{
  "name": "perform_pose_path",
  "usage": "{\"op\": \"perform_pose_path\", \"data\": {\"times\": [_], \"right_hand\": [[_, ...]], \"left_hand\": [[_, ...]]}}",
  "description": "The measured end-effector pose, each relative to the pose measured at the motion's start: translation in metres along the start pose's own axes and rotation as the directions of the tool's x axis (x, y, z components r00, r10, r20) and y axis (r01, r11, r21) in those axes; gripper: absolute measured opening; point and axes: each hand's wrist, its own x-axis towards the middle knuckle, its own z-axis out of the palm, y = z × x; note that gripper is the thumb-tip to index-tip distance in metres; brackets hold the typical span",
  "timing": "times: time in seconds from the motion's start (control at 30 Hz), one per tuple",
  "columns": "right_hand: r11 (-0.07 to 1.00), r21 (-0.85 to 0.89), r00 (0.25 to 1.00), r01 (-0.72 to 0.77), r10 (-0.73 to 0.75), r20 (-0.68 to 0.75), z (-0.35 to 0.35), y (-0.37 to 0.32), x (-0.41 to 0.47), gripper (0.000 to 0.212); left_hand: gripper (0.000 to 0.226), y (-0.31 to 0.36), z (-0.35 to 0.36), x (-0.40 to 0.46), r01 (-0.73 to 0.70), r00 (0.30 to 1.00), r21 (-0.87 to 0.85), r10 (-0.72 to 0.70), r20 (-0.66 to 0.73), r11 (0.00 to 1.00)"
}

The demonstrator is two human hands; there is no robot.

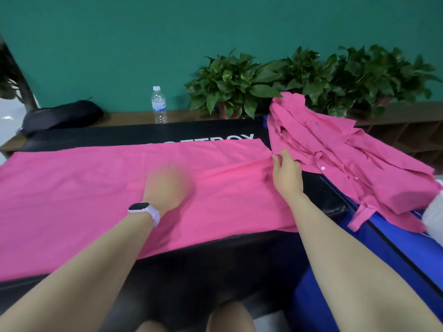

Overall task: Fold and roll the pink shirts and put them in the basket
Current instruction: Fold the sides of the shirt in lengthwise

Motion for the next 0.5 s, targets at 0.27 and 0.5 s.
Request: {"op": "perform_pose_path", "data": {"times": [0.27, 0.5], "right_hand": [[0.989, -0.12, 0.987, -0.083, 0.099, 0.128, 0.002, -0.013, 0.041, 0.017], [0.971, -0.077, 0.963, -0.225, 0.234, 0.135, 0.029, -0.036, 0.124, 0.019]], "left_hand": [[0.023, -0.033, -0.026, 0.02, -0.033, 0.998, -0.006, 0.032, -0.056, 0.999], [0.024, -0.038, -0.032, 0.11, 0.021, 0.994, 0.108, -0.01, -0.107, 0.994]]}}
